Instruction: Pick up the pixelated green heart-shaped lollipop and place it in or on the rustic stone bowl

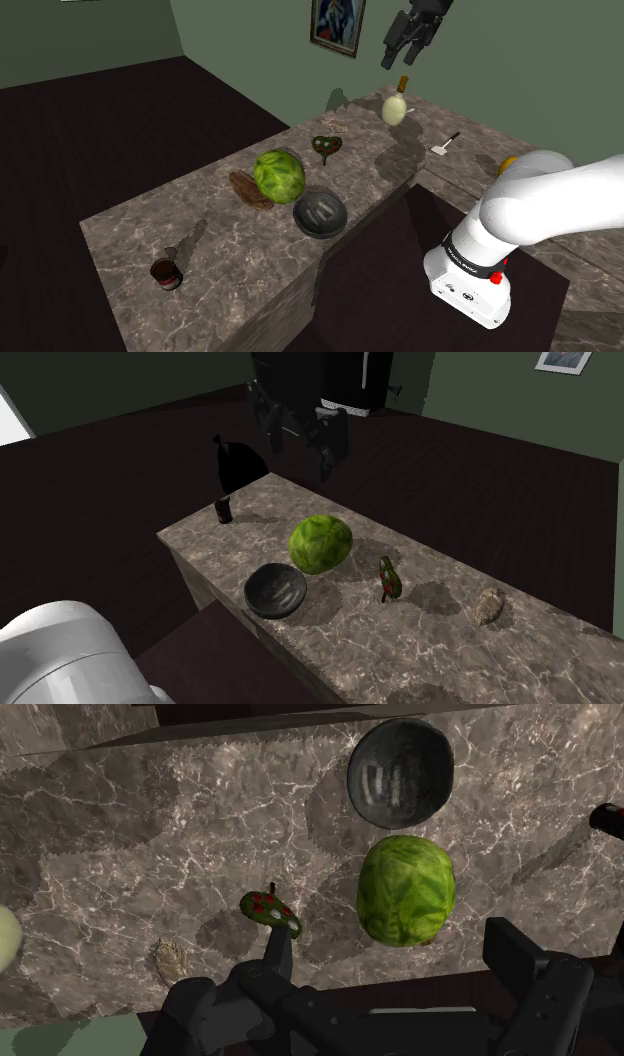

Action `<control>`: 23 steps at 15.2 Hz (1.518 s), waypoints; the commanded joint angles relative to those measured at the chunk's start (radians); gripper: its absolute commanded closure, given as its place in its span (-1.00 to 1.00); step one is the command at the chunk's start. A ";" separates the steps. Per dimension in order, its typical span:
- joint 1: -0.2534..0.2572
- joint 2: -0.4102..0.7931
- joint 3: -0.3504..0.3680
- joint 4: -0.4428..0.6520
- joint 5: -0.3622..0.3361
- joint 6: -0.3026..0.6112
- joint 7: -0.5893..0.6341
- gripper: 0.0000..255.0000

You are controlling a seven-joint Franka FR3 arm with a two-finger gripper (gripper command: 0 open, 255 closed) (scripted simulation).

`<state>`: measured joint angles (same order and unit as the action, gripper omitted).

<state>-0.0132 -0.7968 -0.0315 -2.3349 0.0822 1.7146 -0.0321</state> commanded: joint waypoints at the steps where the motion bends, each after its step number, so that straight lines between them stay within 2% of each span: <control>1: 0.000 0.000 0.000 0.000 0.000 0.000 0.000 -1.00; 8: 0.038 0.106 -0.121 -0.123 -0.031 0.218 -0.254 -1.00; 14: 0.086 0.272 -0.230 -0.156 -0.026 0.405 -0.484 -1.00; 19: 0.145 0.454 -0.322 -0.133 0.027 0.544 -0.698 -1.00; 23: 0.196 0.623 -0.386 -0.080 0.121 0.630 -0.896 -1.00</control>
<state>0.1679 -0.2225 -0.4031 -2.4389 0.1750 2.3268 -0.8735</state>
